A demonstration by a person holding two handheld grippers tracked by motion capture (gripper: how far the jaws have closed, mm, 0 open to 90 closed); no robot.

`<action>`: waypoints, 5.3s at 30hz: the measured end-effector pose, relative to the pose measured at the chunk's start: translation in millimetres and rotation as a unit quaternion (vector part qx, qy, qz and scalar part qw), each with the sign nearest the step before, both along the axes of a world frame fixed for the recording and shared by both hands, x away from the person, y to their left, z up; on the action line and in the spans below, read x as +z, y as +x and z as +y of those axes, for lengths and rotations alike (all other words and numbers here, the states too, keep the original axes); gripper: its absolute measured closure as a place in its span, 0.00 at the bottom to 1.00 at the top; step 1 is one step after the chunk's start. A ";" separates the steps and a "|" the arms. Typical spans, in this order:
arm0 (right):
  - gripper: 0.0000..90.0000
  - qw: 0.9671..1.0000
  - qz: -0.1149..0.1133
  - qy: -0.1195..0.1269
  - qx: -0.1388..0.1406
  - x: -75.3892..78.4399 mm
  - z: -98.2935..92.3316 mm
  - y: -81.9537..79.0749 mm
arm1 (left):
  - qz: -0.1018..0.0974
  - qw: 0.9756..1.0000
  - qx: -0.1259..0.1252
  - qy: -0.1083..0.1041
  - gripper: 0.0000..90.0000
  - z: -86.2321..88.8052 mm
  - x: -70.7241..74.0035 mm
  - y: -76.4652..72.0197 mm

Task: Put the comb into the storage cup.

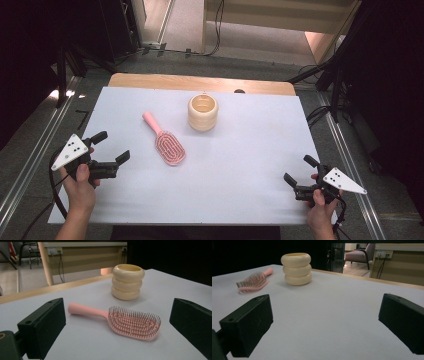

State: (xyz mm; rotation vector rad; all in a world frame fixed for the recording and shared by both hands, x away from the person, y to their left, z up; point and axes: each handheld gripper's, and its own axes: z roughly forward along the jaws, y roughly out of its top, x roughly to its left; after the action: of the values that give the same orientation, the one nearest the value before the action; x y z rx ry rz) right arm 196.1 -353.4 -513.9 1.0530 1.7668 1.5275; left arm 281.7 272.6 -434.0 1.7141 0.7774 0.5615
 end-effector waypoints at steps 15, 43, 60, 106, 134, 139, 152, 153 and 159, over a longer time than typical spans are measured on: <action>0.00 1.000 -0.006 -0.010 -0.002 -0.9 1.8 -0.6 | 0.026 0.999 -0.020 0.021 0.16 -20.5 21.8 52.5; 0.00 1.000 -0.005 -0.016 -0.007 -1.1 2.9 -0.3 | 0.143 0.981 -0.071 0.110 0.88 -57.9 21.1 147.9; 0.00 1.000 -0.006 -0.014 -0.005 -1.2 2.4 -0.3 | 0.221 0.951 -0.115 0.184 1.00 -86.5 16.9 196.3; 0.00 1.000 -0.004 -0.012 -0.006 -1.9 1.3 0.8 | 0.332 0.880 -0.090 0.327 1.00 -91.8 -34.1 228.4; 0.00 1.000 0.000 -0.012 -0.007 -1.8 1.9 1.1 | 0.314 0.872 -0.129 0.353 1.00 -72.4 -33.5 171.7; 0.00 1.000 0.001 -0.014 -0.008 -1.8 2.0 1.1 | 0.309 0.875 -0.127 0.351 1.00 -68.3 -33.4 156.7; 0.00 1.000 0.002 -0.013 -0.010 -1.8 2.6 1.5 | 0.313 0.872 -0.141 0.348 1.00 -58.3 -33.3 132.8; 0.00 1.000 0.002 -0.016 -0.011 -1.9 2.9 1.6 | 0.313 0.870 -0.144 0.353 1.00 -58.1 -33.0 129.1; 0.00 1.000 0.002 -0.016 -0.012 -1.9 2.6 1.7 | 0.315 0.868 -0.149 0.355 1.00 -58.4 -33.5 120.2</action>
State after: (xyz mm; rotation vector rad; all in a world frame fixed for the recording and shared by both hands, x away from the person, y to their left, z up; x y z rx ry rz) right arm 197.7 -350.7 -515.9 1.0588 1.7702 1.4780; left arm 401.9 214.2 -467.5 2.7227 0.7669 0.0348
